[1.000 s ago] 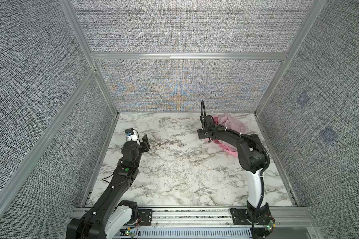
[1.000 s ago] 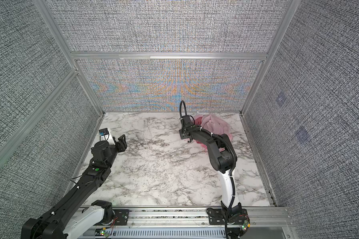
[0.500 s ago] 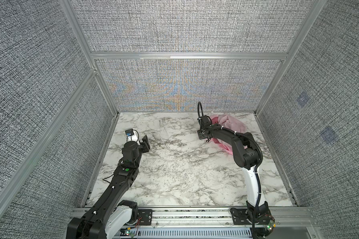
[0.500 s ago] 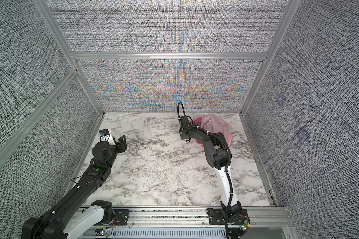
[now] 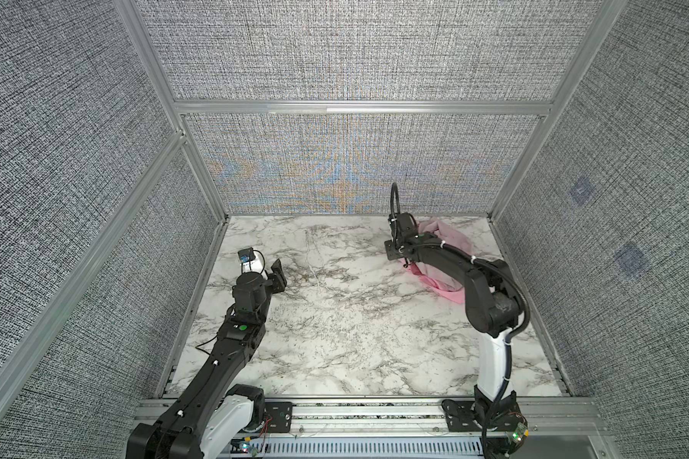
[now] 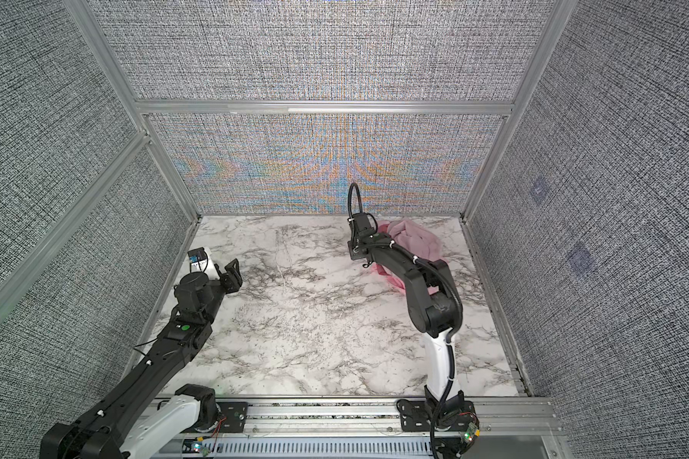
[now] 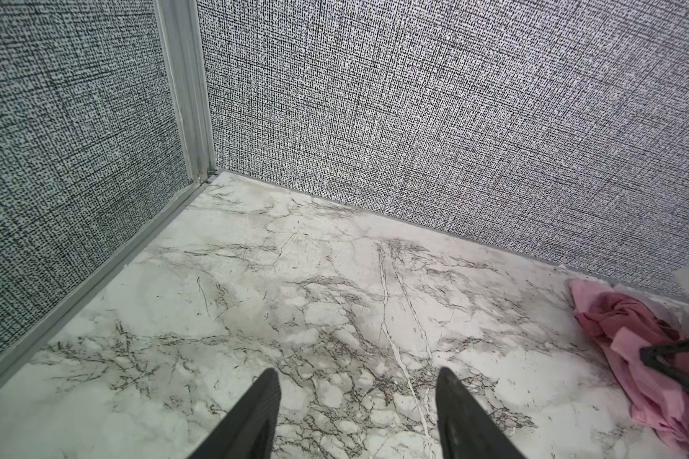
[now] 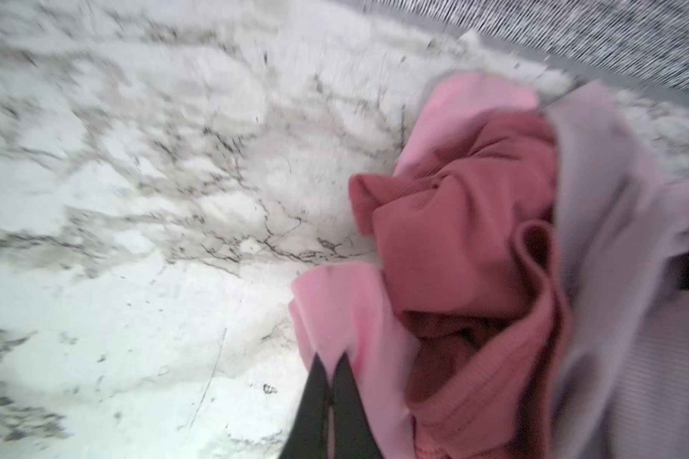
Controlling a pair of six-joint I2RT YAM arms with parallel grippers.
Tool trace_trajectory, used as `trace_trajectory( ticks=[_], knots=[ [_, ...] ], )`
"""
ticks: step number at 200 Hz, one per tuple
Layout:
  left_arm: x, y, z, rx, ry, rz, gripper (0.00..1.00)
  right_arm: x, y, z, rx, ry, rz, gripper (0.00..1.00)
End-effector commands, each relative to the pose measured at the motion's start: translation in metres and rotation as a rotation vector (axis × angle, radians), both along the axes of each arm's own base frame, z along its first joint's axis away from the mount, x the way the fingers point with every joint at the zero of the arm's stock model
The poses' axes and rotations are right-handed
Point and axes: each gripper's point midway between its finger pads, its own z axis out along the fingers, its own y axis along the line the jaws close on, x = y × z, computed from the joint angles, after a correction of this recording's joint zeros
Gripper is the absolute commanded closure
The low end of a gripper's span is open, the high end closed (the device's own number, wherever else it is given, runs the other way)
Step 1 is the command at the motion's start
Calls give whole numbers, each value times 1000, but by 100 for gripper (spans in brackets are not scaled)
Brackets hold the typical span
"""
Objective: Pick out a specific cloth from the pile
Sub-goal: 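Reach the right gripper into the pile and grasp the bright pink cloth, then lift the bright pink cloth high with the right gripper, pulling it free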
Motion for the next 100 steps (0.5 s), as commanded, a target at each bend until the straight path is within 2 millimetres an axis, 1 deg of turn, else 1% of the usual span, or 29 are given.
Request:
trace_trajectory(
  ticks=[1, 25, 51, 80, 100],
  knots=[
    [1, 2, 11, -4, -24, 11, 36, 2, 2, 42, 96, -87, 13, 100],
    [3, 1, 18, -4, -35, 11, 36, -3, -8, 84, 154, -151, 18, 100],
    [5, 1, 23, -10, -49, 12, 36, -9, -23, 125, 216, -222, 16, 100],
    [11, -2, 31, -7, -55, 0, 36, -15, -47, 163, 264, -283, -16, 100],
    [15, -3, 34, -6, -54, -2, 36, -21, -58, 187, 296, -322, -19, 100]
  ],
)
